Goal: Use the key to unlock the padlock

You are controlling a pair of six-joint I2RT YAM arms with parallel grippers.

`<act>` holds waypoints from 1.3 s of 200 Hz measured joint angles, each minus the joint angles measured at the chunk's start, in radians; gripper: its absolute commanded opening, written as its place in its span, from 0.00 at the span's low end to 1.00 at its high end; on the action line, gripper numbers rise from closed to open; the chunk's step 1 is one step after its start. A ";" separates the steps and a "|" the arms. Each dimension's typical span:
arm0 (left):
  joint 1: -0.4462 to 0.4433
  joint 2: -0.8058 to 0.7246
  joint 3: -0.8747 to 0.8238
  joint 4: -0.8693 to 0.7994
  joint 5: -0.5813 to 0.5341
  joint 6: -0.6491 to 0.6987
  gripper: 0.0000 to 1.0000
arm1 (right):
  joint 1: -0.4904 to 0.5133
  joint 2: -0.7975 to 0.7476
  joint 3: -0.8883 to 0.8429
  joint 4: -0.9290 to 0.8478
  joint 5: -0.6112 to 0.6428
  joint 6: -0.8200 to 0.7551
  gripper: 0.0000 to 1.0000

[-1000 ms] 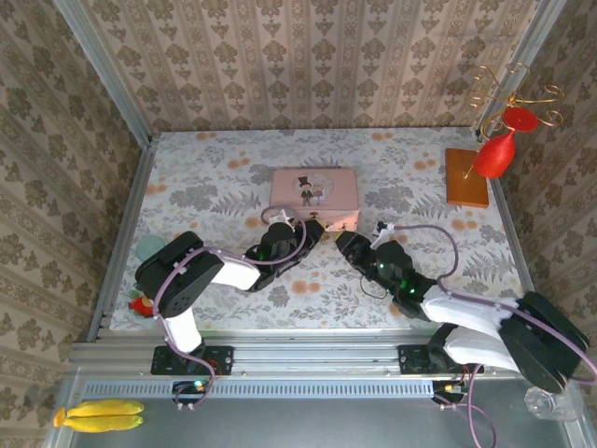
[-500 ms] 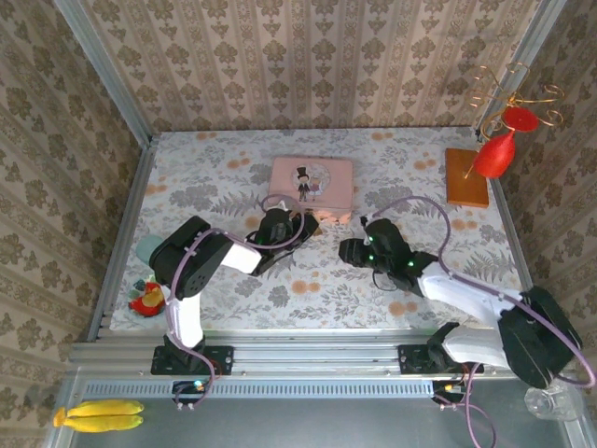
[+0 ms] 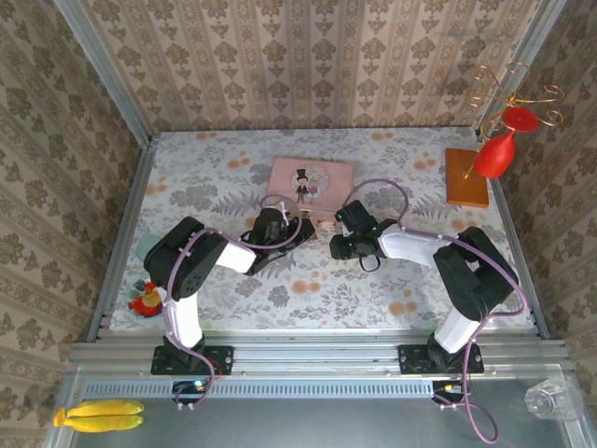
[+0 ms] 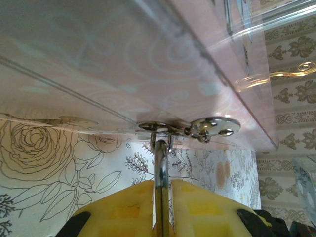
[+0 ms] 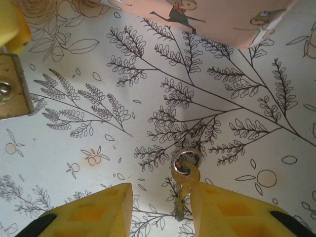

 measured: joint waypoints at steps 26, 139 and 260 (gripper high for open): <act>0.012 0.000 -0.006 0.000 0.031 0.029 0.23 | 0.000 0.019 0.038 -0.036 0.020 -0.023 0.37; 0.030 -0.077 -0.106 -0.058 0.114 0.190 0.35 | 0.000 0.137 0.172 -0.130 0.072 -0.062 0.32; 0.062 -0.120 -0.213 0.142 0.113 0.190 0.39 | 0.037 0.149 0.179 -0.156 0.163 -0.063 0.31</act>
